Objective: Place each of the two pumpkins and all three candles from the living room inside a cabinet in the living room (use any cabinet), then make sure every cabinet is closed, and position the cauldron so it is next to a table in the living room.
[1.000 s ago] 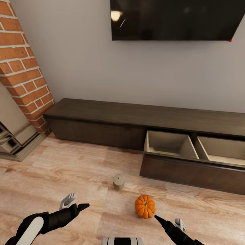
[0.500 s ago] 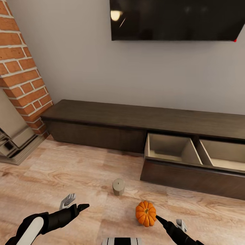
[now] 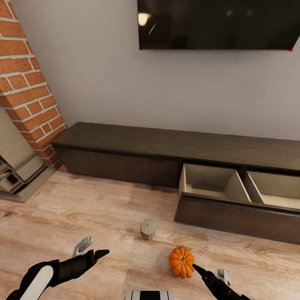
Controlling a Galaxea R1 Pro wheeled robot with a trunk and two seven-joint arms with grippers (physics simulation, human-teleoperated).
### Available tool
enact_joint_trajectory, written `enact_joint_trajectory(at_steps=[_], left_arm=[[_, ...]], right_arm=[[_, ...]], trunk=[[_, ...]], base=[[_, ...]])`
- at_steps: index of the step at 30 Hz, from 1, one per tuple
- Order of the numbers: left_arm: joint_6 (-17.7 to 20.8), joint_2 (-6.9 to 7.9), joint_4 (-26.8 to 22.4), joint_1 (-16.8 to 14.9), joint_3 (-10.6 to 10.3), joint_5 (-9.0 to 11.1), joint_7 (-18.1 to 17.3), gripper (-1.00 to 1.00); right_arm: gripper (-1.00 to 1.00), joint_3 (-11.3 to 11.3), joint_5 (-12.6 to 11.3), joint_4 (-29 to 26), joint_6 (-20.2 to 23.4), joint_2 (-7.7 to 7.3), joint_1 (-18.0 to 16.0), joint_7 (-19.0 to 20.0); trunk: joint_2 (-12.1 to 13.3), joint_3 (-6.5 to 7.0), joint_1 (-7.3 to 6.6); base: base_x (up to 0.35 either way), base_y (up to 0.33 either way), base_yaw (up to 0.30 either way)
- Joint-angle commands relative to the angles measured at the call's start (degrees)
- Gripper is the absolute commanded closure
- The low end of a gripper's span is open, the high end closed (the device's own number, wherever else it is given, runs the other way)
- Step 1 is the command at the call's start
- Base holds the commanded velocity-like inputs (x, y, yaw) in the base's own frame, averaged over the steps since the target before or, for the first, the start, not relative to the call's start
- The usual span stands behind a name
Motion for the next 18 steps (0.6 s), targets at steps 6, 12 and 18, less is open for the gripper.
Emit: enact_joint_trajectory(at_steps=[6, 12, 18], left_arm=[[0.1, 0.04, 0.0, 0.0, 0.0, -0.3, -0.3, -1.00], [0.1, 0.04, 0.0, 0.0, 0.0, -0.2, -0.4, -1.00], [0.1, 0.04, 0.0, 0.0, 0.0, -0.3, -0.3, -1.00]], right_arm=[[-1.00, 0.2, -0.7, 0.1, 0.6, -0.10, 0.0, -0.7], [-1.00, 0.3, -3.1, 0.1, 0.6, -0.12, 0.0, -2.5], [-1.00, 0.4, -4.1, 0.2, 0.6, -0.12, 0.0, -3.7]], trunk=[[0.0, -0.04, -0.01], [0.0, -0.04, -0.01], [0.0, -0.04, -0.01]], base=[[0.133, 0.001, 0.000], [0.027, 0.000, 0.000], [0.025, 0.000, 0.000]])
